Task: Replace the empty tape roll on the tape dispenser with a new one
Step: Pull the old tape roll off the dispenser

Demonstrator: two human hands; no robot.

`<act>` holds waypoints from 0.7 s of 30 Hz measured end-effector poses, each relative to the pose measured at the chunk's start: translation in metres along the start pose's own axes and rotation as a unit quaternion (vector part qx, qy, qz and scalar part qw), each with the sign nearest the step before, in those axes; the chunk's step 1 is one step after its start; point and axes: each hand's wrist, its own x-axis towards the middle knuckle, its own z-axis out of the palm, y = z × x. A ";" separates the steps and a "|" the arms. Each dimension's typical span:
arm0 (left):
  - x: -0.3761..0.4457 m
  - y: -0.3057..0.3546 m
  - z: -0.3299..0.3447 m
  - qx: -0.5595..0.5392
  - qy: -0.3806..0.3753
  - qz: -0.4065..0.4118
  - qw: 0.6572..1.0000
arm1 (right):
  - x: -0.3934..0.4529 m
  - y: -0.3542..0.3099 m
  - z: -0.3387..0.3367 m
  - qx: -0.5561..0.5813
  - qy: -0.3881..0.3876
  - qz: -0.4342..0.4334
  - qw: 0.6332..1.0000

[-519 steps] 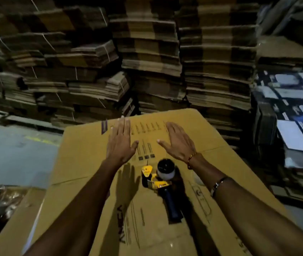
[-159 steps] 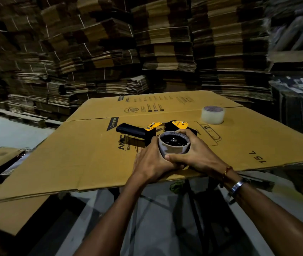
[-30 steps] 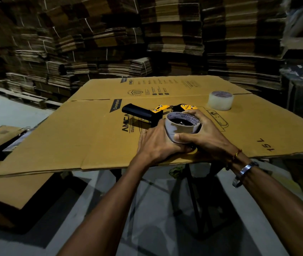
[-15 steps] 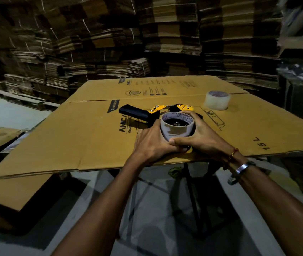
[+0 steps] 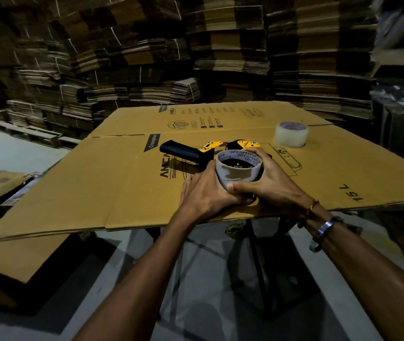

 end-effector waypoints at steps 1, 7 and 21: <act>0.001 0.000 0.001 0.004 0.001 0.000 1.000 | 0.000 0.001 0.002 0.009 0.010 0.000 1.000; 0.000 0.000 -0.002 0.007 -0.011 0.007 1.000 | 0.000 0.003 0.003 0.030 0.026 0.003 0.999; -0.004 0.004 -0.007 -0.016 -0.012 -0.016 1.000 | 0.000 0.001 0.002 0.074 0.006 0.016 0.997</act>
